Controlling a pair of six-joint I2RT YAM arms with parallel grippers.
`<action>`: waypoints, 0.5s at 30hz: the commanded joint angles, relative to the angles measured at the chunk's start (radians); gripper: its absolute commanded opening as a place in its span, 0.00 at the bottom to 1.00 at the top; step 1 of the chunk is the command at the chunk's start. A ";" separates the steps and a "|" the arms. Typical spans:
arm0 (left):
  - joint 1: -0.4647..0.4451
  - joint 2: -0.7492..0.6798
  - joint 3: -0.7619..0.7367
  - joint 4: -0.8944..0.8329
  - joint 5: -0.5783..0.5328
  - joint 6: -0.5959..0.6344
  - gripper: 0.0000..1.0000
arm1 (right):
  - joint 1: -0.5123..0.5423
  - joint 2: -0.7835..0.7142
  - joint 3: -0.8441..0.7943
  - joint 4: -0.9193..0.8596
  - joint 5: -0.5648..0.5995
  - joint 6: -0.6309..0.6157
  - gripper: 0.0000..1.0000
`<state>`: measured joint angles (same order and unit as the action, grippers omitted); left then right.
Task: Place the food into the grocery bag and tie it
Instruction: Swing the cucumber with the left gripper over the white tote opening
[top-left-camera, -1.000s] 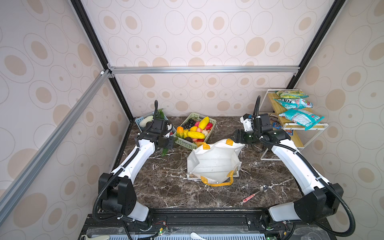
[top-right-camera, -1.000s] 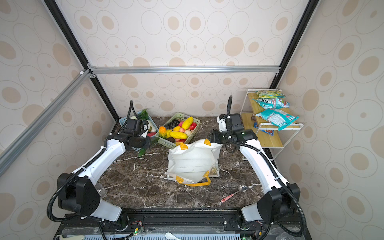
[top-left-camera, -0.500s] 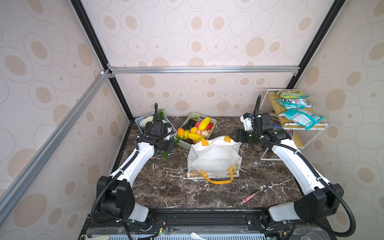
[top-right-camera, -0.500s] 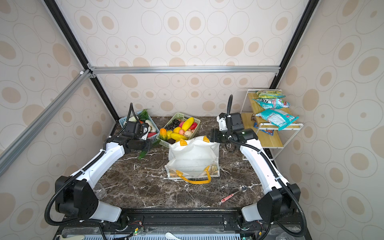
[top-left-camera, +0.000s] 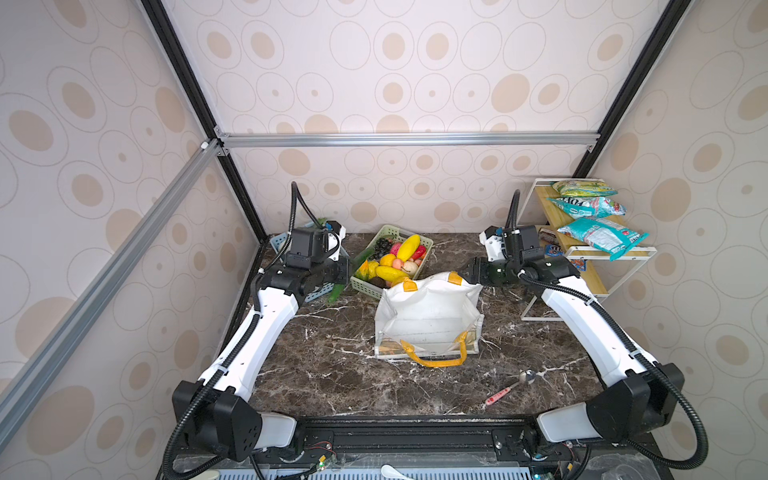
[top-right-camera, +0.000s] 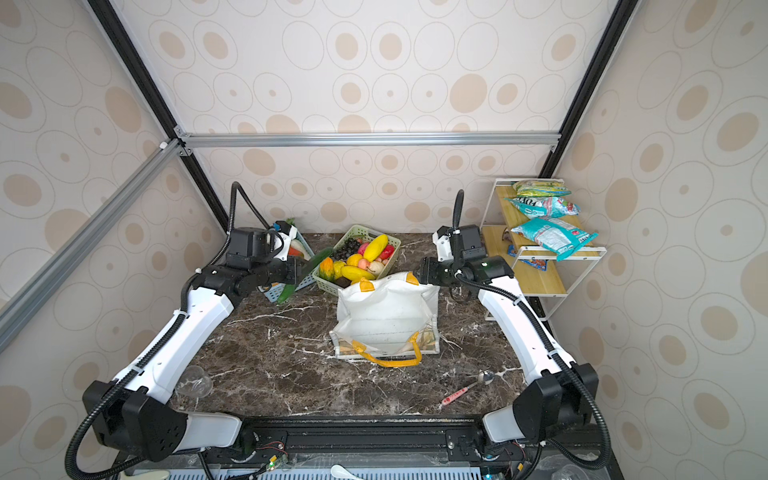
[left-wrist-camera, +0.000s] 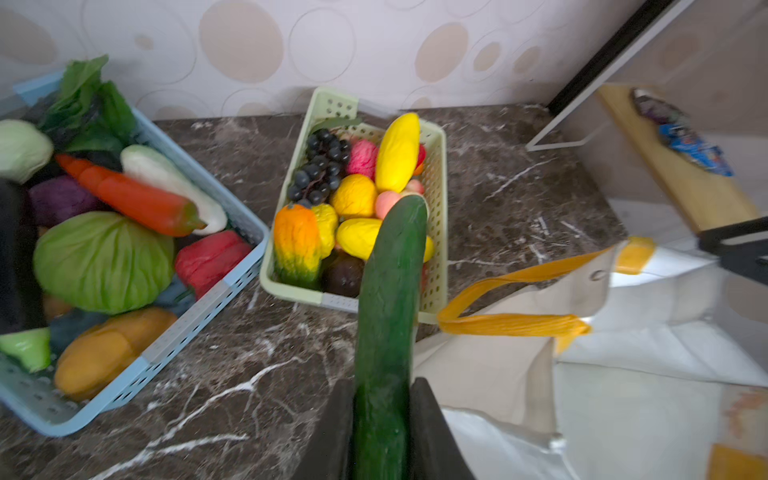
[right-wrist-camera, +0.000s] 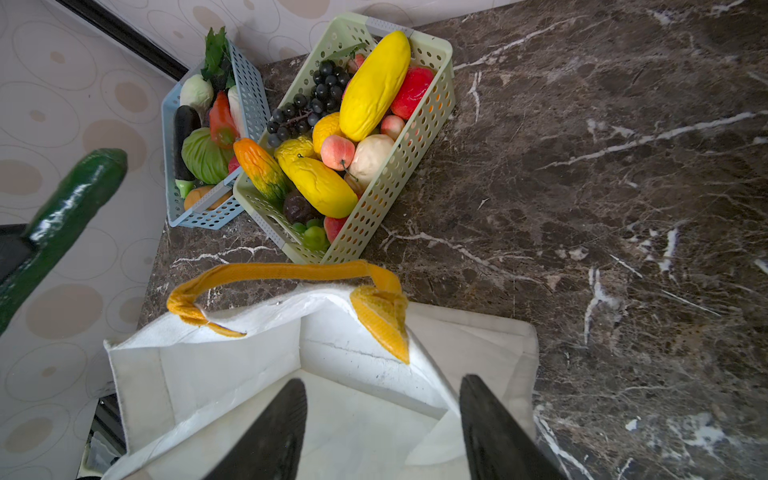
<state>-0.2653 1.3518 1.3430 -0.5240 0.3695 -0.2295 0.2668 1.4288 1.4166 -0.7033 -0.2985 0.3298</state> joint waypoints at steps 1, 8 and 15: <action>-0.049 -0.013 0.065 0.071 0.092 -0.040 0.22 | 0.008 0.008 0.027 0.001 -0.009 0.006 0.61; -0.219 0.043 0.128 0.175 0.137 -0.090 0.22 | 0.008 0.003 0.021 -0.003 0.000 0.006 0.61; -0.347 0.137 0.129 0.209 0.106 -0.091 0.22 | 0.001 -0.037 0.033 -0.058 0.144 -0.021 0.62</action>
<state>-0.5838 1.4616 1.4513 -0.3424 0.4801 -0.3149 0.2672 1.4292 1.4189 -0.7197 -0.2436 0.3275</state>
